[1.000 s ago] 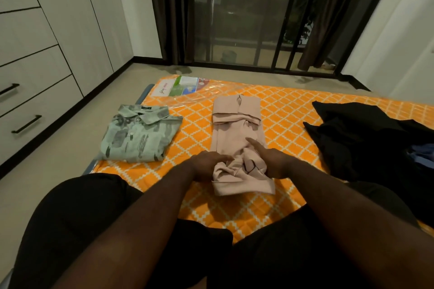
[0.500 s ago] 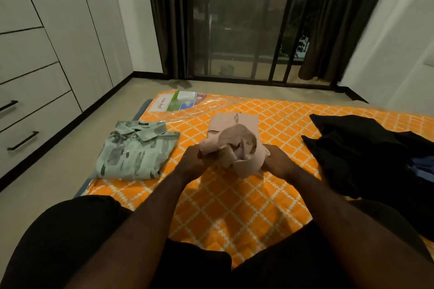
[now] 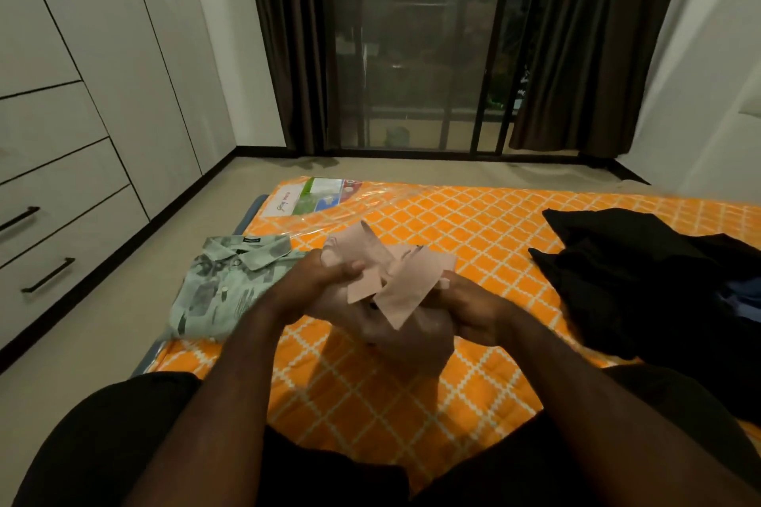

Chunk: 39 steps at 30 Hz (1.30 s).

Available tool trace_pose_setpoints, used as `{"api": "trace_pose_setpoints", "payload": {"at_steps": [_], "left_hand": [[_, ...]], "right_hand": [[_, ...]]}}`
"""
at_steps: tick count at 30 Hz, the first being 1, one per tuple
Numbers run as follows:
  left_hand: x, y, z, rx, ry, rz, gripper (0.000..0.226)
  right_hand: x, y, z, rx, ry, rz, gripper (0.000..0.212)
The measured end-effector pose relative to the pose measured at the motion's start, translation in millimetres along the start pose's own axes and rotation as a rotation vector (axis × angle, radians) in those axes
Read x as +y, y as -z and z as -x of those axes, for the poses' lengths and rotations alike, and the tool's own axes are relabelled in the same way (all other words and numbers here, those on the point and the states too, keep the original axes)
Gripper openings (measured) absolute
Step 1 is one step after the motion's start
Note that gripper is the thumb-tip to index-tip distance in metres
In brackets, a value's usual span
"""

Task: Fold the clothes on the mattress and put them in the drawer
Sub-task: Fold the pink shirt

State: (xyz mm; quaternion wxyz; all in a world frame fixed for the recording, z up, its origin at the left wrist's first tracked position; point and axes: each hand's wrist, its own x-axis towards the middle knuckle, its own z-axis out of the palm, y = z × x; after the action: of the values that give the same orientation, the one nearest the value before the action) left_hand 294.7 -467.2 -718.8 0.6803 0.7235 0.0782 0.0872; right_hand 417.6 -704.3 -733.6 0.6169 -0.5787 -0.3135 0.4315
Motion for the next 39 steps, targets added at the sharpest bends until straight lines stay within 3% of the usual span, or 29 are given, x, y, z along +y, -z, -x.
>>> {"api": "trace_pose_setpoints", "payload": {"at_steps": [3,5,10,12,16,22,25,27,29,31,37,39], "left_hand": [[-3.9,15.1,1.5,-0.107,0.041,0.086,0.052],[-10.4,20.5,-4.8,-0.081,0.07,0.129,0.068],[-17.6,1.7,-29.0,0.191,0.042,-0.042,0.03],[-23.0,-5.5,-39.4,0.2,0.027,-0.062,0.025],[-38.6,-11.4,-60.5,0.095,0.039,-0.029,0.034],[-64.0,-4.5,-107.7,0.102,0.02,-0.065,0.052],[-89.3,3.4,-129.1,0.081,0.082,-0.27,0.07],[-109.0,7.4,-136.6,0.108,0.176,-0.526,0.068],[-128.4,10.9,-141.7,0.169,0.217,-0.701,0.056],[-138.5,12.2,-142.7,0.217,0.214,-0.831,0.058],[-121.6,4.8,-139.0,0.034,0.253,-0.703,0.058],[-113.7,-2.1,-133.3,-0.039,0.28,-0.697,0.061]], "right_hand": [[-1.9,-9.7,-0.3,-0.039,-0.001,-0.036,0.045],[-2.5,-9.7,-4.5,-0.009,0.035,-0.031,0.046],[9.2,11.9,-22.7,0.332,0.075,0.009,0.03],[19.1,26.3,-30.2,0.414,0.048,-0.004,0.03],[25.5,44.7,-42.4,0.45,0.049,-0.076,0.04],[29.5,70.8,-67.5,0.487,0.06,-0.182,0.045],[55.5,81.9,-84.1,0.676,-0.075,0.119,0.027],[80.8,87.0,-93.8,0.817,-0.307,0.407,0.062],[101.3,92.2,-101.6,0.92,-0.462,0.472,0.097],[110.1,96.0,-108.3,0.959,-0.475,0.456,0.104],[120.4,95.1,-116.9,0.889,-0.382,0.335,0.083],[126.7,100.1,-115.0,0.822,-0.294,0.314,0.067]]}}
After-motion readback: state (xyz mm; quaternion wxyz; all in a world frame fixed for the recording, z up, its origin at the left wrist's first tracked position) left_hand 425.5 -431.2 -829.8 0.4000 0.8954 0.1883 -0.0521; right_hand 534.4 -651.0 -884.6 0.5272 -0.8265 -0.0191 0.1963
